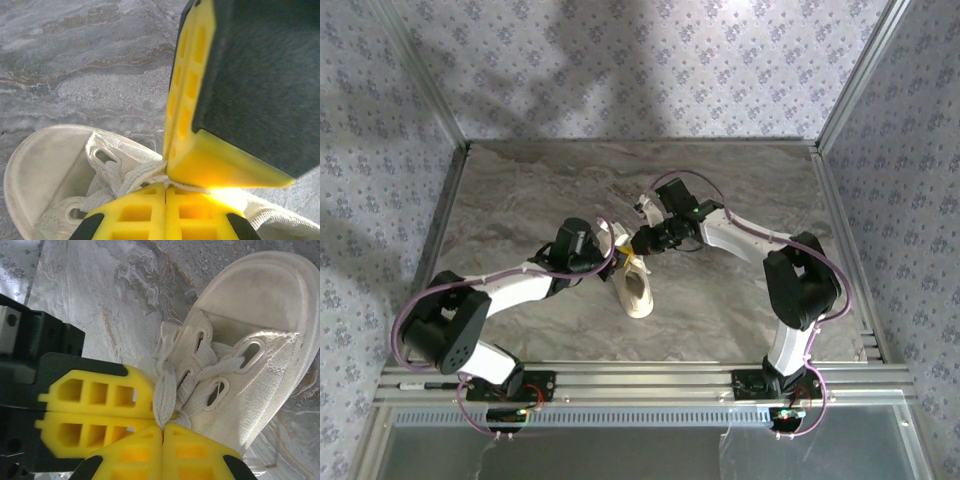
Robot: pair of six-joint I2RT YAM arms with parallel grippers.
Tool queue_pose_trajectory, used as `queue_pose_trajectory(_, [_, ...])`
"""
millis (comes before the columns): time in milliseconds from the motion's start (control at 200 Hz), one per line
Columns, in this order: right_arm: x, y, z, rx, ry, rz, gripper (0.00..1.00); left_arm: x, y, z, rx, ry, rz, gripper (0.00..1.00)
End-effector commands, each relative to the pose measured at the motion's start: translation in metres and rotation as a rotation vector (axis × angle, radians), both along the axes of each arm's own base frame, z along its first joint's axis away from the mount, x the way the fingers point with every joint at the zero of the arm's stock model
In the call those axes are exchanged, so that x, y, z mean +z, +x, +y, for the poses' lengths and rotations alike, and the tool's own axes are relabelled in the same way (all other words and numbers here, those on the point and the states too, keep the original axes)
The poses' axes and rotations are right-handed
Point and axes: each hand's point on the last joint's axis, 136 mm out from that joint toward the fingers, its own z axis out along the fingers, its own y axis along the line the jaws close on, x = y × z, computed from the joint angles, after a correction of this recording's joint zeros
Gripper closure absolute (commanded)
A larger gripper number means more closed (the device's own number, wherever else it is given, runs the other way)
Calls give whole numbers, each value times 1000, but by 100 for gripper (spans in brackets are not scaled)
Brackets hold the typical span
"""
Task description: Tie the shoes
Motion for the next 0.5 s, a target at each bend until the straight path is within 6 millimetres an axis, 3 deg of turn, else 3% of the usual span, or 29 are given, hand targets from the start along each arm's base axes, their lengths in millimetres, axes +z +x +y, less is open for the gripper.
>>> queue_pose_trajectory(0, [10, -2, 2, 14, 20, -41, 97, 1, 1, -8, -5, -20, 40, 100])
queue_pose_trajectory(495, [15, -19, 10, 111, 117, -40, 94, -25, 15, -5, 88, -7, 138, 100])
